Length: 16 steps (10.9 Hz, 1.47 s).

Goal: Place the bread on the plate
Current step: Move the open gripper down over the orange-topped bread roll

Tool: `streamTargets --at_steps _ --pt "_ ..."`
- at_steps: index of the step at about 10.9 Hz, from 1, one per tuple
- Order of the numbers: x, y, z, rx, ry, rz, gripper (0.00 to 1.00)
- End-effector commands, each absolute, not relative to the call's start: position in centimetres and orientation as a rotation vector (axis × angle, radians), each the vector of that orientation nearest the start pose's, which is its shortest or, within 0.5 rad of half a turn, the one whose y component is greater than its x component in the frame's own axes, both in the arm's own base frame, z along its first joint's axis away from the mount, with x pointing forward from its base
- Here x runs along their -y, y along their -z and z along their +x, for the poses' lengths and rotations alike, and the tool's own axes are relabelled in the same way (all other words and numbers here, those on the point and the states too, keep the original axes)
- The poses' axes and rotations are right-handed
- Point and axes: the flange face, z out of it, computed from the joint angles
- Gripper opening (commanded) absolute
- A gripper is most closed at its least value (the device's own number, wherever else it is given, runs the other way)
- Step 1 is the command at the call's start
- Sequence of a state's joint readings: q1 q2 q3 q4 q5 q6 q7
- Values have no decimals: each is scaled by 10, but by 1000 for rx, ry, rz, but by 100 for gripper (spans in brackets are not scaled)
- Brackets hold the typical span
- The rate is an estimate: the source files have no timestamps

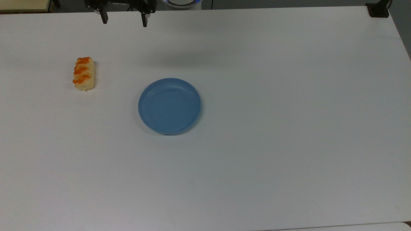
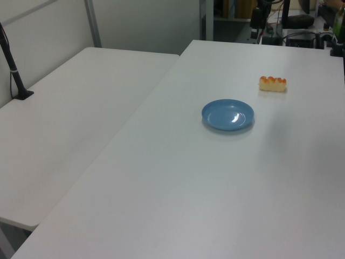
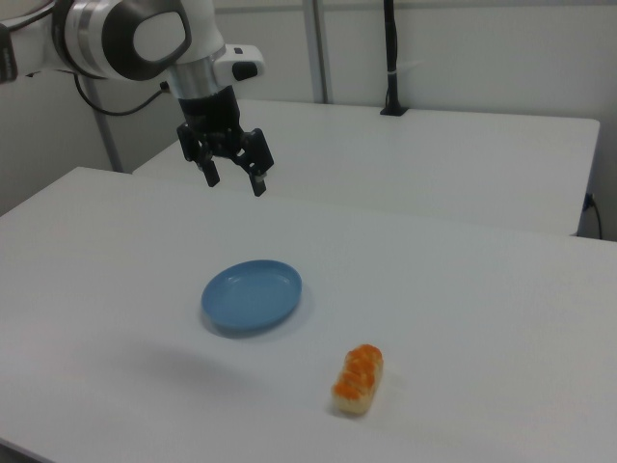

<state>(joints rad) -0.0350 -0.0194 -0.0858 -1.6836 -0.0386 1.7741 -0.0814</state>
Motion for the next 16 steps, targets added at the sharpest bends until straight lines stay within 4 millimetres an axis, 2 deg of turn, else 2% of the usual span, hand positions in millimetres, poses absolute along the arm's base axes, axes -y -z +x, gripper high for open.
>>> streamTargets --at_steps 1,2,4,6,8,9,10,11,13,16 --pt "92 -580 551 34 62 -3262 100" --pt "96 -571 552 47 30 -3288 100" --pt "121 -533 550 129 25 -3302 100" --pt "159 -502 549 226 -22 -3295 100" --pt "189 -467 543 173 -63 -3286 100" --pt "199 -445 536 153 7 -3295 100" --pt "207 -421 531 142 85 -3304 100" --pt "216 -406 529 119 148 -3313 100" --pt "226 -375 534 79 115 -3300 100" --pt "235 -357 537 71 132 -3311 100"
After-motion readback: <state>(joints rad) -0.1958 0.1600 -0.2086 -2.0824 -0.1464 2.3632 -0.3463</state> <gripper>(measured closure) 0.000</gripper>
